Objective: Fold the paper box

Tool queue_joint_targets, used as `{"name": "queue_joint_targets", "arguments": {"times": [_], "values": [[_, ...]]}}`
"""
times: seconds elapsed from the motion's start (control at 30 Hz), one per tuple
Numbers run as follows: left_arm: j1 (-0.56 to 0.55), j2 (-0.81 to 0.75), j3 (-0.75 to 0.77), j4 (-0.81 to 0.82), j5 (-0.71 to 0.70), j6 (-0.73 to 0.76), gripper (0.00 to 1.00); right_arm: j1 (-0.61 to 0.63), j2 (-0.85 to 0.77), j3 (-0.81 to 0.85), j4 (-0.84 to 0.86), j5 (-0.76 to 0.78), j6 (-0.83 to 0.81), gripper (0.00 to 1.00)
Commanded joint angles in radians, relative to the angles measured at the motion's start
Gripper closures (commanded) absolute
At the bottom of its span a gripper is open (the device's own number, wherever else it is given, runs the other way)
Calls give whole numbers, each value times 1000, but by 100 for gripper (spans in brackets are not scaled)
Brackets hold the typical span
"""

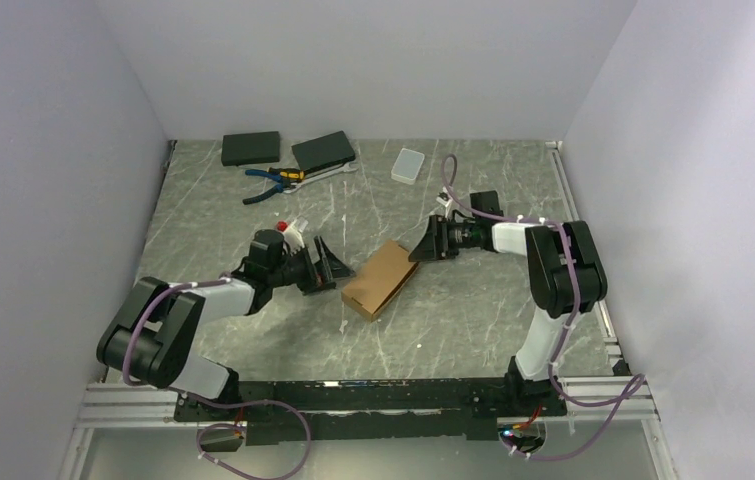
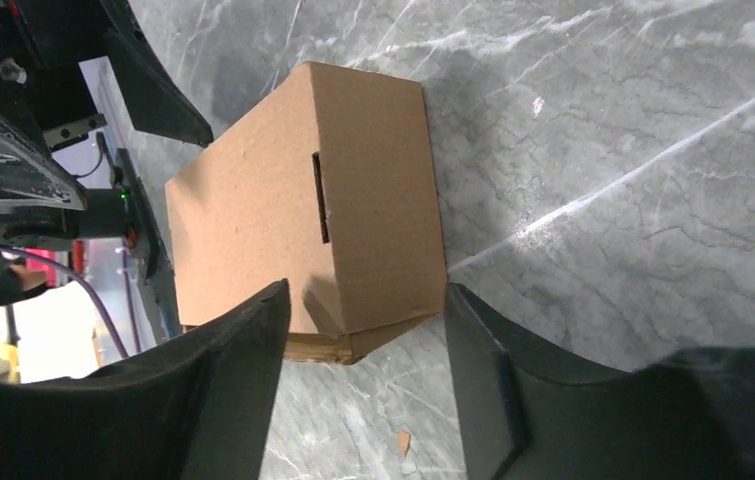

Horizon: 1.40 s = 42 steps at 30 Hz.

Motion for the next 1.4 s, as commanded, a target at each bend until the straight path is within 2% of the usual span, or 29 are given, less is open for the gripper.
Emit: {"name": "queue_joint_targets", "arguments": {"times": [0.0,0.1,0.17,0.23,0.3,0.37,0.43,0.47,0.7,0.9,1.03,1.17,1.23,1.37], "values": [[-11,19,92,-71,0,98,0,-10,-145,38,-39,28,-112,34],[-11,18,152,-181,-31,178,0,-10,-255,29,-80,76,-259,30],[-11,17,186,-235,-44,220,0,-6,-325,16,-135,82,-446,28],[-11,22,215,-273,-51,255,1,3,-392,-13,-223,15,-726,28],[-10,36,234,-287,-44,272,1,25,-446,-54,-385,-58,-1151,23],[-11,59,247,-289,-32,278,3,81,-508,-132,-438,-5,-1517,15],[-11,74,249,-275,-17,269,4,158,-559,-214,-391,99,-1697,12],[-10,77,248,-270,-15,265,4,207,-568,-229,-367,147,-1737,11],[-10,62,225,-274,-22,257,5,346,-490,-244,-212,332,-1819,13],[-11,64,209,-263,-22,257,5,408,-422,-283,-42,447,-1794,23],[-11,103,244,-267,-4,273,5,425,-404,-301,39,515,-1778,33],[-11,161,308,-275,22,295,6,429,-408,-300,63,543,-1752,53],[-11,192,337,-271,46,298,7,430,-407,-298,58,548,-1747,60],[-11,237,395,-293,72,321,7,431,-413,-300,61,549,-1724,65]]}}
